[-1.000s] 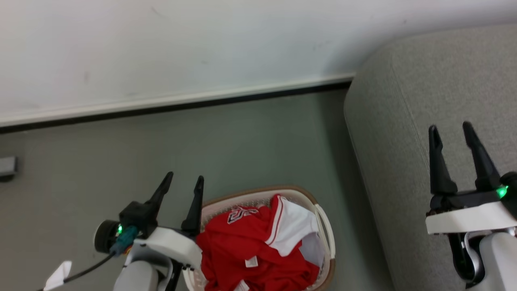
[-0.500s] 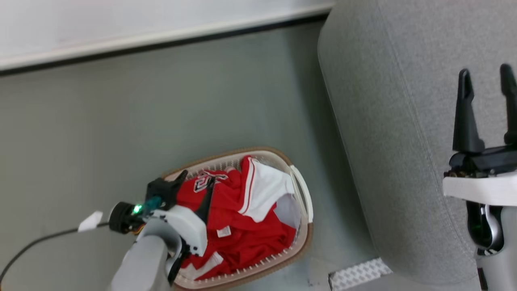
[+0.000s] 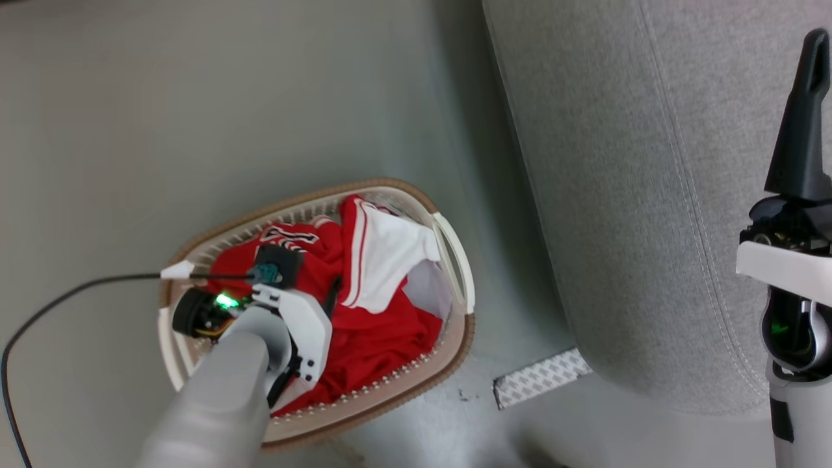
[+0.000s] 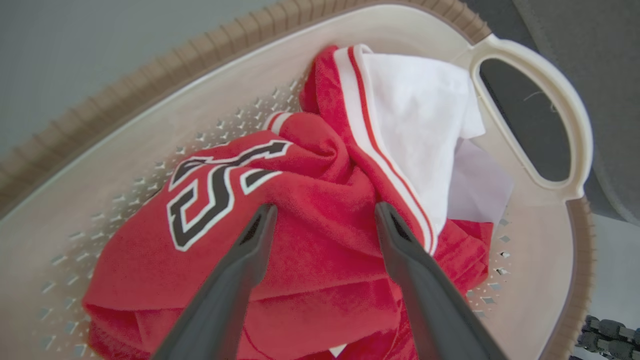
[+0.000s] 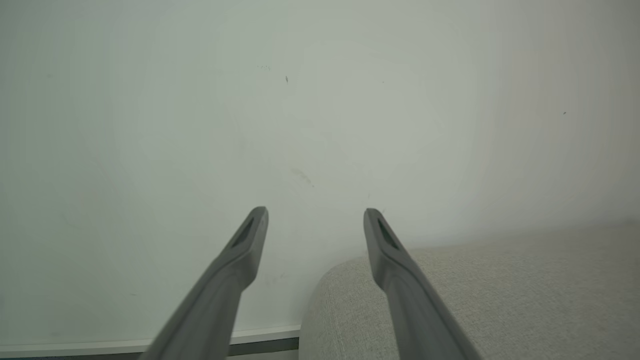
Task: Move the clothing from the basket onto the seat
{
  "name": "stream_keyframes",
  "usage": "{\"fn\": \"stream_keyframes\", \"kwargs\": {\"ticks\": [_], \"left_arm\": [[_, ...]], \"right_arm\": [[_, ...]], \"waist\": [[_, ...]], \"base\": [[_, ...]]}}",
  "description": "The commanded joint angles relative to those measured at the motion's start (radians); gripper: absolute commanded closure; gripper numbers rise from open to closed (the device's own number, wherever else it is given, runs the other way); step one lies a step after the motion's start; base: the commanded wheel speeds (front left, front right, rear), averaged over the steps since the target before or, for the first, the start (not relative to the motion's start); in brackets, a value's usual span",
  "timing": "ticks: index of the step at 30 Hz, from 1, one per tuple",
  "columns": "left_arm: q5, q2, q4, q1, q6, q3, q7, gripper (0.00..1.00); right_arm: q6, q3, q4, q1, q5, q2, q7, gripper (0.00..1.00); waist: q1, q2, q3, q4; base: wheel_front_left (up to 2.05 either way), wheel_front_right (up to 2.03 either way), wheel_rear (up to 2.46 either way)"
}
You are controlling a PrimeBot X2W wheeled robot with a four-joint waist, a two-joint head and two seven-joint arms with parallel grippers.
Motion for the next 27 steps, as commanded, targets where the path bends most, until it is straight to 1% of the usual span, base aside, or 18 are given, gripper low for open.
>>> {"fn": "stream_keyframes", "kwargs": {"ticks": [1, 6, 8, 10, 15, 19, 21, 22, 23, 24, 25, 27], "left_arm": [[-0.007, 0.013, 0.026, -0.036, 0.001, -0.018, 0.016, 0.00], [-0.010, 0.025, 0.082, -0.097, 0.001, -0.050, 0.063, 0.00], [-0.005, 0.027, 0.102, -0.110, 0.003, -0.056, 0.092, 0.00], [0.003, 0.032, 0.115, -0.121, 0.008, -0.065, 0.114, 0.00], [0.023, 0.042, 0.138, -0.109, 0.046, -0.090, 0.200, 0.00], [0.026, 0.044, 0.143, -0.105, 0.051, -0.099, 0.218, 0.00], [0.015, 0.043, 0.145, -0.101, 0.046, -0.101, 0.225, 0.00], [0.015, 0.045, 0.146, -0.101, 0.043, -0.104, 0.225, 0.09], [0.012, 0.045, 0.147, -0.102, 0.041, -0.106, 0.224, 0.56], [0.007, 0.046, 0.147, -0.103, 0.038, -0.107, 0.213, 0.98], [0.004, 0.046, 0.147, -0.104, 0.034, -0.109, 0.208, 1.00], [-0.010, 0.036, 0.147, -0.108, 0.021, -0.108, 0.184, 1.00]], "right_arm": [[-0.002, 0.001, -0.019, -0.022, 0.016, 0.006, -0.002, 0.00], [-0.002, 0.014, -0.045, -0.039, 0.032, 0.012, -0.002, 0.00], [-0.002, 0.025, -0.054, -0.040, 0.084, 0.012, -0.002, 0.00], [-0.002, 0.034, -0.060, -0.045, 0.103, 0.012, -0.002, 0.00], [-0.002, 0.046, -0.055, -0.056, 0.124, 0.012, -0.002, 0.00], [-0.002, 0.050, -0.052, -0.057, 0.131, 0.012, -0.002, 0.00], [-0.002, 0.051, -0.050, -0.059, 0.135, 0.012, -0.002, 0.00], [-0.002, 0.052, -0.049, -0.059, 0.136, 0.012, -0.002, 0.00], [-0.002, 0.053, -0.048, -0.060, 0.136, 0.012, -0.002, 0.00], [-0.002, 0.052, -0.046, -0.060, 0.134, 0.012, -0.002, 0.00], [-0.002, 0.051, -0.044, -0.060, 0.132, 0.012, -0.002, 0.00], [-0.002, 0.055, -0.040, -0.060, 0.132, 0.012, -0.002, 0.00]], "waist": [[-0.0002, 0.0000, 0.058, -0.037], [-0.0002, 0.0000, 0.114, -0.066], [-0.0002, 0.0000, 0.129, -0.077], [-0.0002, 0.0000, 0.145, -0.088], [-0.0002, 0.0000, 0.164, -0.103], [-0.0002, 0.0000, 0.170, -0.108], [-0.0002, 0.0000, 0.170, -0.108], [-0.0002, 0.0000, 0.170, -0.108], [-0.0002, 0.0000, 0.169, -0.108], [-0.0002, 0.0000, 0.168, -0.107], [-0.0002, 0.0000, 0.164, -0.105], [-0.0002, 0.0000, 0.149, -0.093]], "base": [[0.00, 0.00, 0.00], [0.00, 0.00, 0.00], [0.00, 0.00, 0.00], [0.00, 0.00, 0.00], [0.00, 0.00, 0.00], [0.00, 0.00, 0.00], [0.00, 0.00, 0.00], [0.00, 0.00, 0.00], [0.00, 0.00, 0.00], [0.00, 0.00, 0.00], [0.00, 0.00, 0.00], [0.00, 0.00, 0.00]]}}
